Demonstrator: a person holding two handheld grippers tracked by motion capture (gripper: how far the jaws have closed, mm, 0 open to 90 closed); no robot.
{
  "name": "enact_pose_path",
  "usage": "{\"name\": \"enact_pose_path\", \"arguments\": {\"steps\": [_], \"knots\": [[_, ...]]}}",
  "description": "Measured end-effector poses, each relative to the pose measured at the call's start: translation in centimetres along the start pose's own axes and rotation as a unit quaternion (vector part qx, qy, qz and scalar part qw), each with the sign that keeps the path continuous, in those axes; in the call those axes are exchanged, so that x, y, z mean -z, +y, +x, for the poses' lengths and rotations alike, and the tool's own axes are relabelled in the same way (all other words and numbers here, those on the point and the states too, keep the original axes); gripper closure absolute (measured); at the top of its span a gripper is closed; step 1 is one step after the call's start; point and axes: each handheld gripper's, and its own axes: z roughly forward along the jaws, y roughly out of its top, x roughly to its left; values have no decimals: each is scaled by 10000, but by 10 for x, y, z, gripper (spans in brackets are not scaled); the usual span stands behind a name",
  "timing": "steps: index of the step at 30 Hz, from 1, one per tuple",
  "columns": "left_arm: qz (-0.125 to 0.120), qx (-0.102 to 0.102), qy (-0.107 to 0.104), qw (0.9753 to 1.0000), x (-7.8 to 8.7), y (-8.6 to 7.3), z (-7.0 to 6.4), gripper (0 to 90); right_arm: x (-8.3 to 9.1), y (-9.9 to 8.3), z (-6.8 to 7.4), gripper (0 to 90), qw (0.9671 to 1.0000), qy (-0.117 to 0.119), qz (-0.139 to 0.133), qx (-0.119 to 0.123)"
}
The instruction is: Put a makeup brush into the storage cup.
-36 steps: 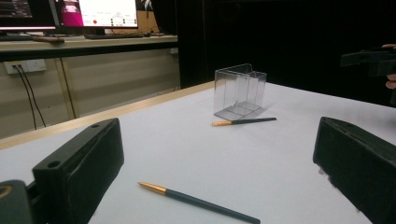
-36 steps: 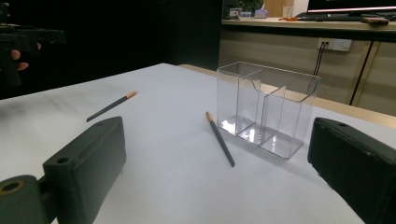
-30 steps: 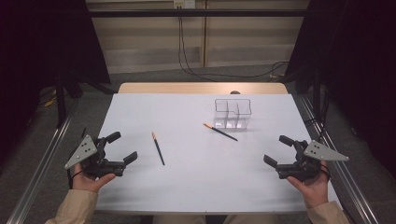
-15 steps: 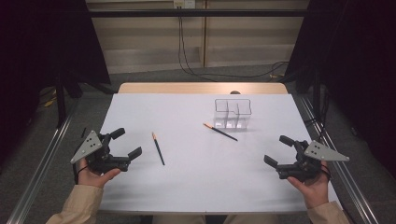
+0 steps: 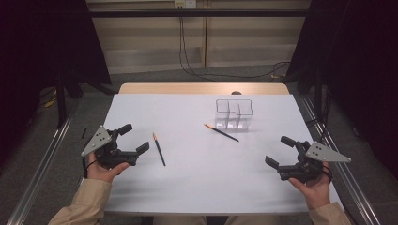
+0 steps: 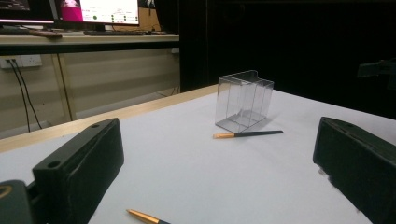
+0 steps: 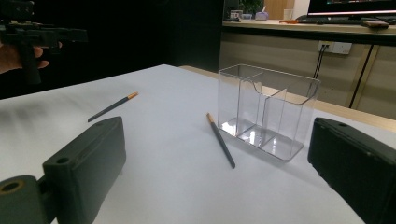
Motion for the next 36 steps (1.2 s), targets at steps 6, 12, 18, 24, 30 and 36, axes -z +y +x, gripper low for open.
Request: {"name": "enact_pose_path", "arguments": {"steps": [6, 12, 18, 24, 30, 36], "knots": [[11, 17, -36, 10000, -9, 1, -1, 17, 0, 0, 1, 37, 10000, 10, -8, 3], [52, -14, -64, 10000, -24, 1, -1, 17, 1, 1, 1, 37, 10000, 18, 0, 15], [23, 23, -34, 10000, -31, 1, 0, 17, 1, 1, 1, 37, 10000, 30, -9, 6], [-96, 26, -37, 9999, -38, 3, 2, 17, 1, 1, 1, 37, 10000, 33, -12, 6], [-110, 20, 4, 9999, -44, 4, 4, 17, 1, 1, 1, 37, 10000, 35, -10, 12], [-130, 35, -29, 9999, -53, 4, 3, 17, 1, 1, 1, 37, 10000, 45, -5, 22]]}}
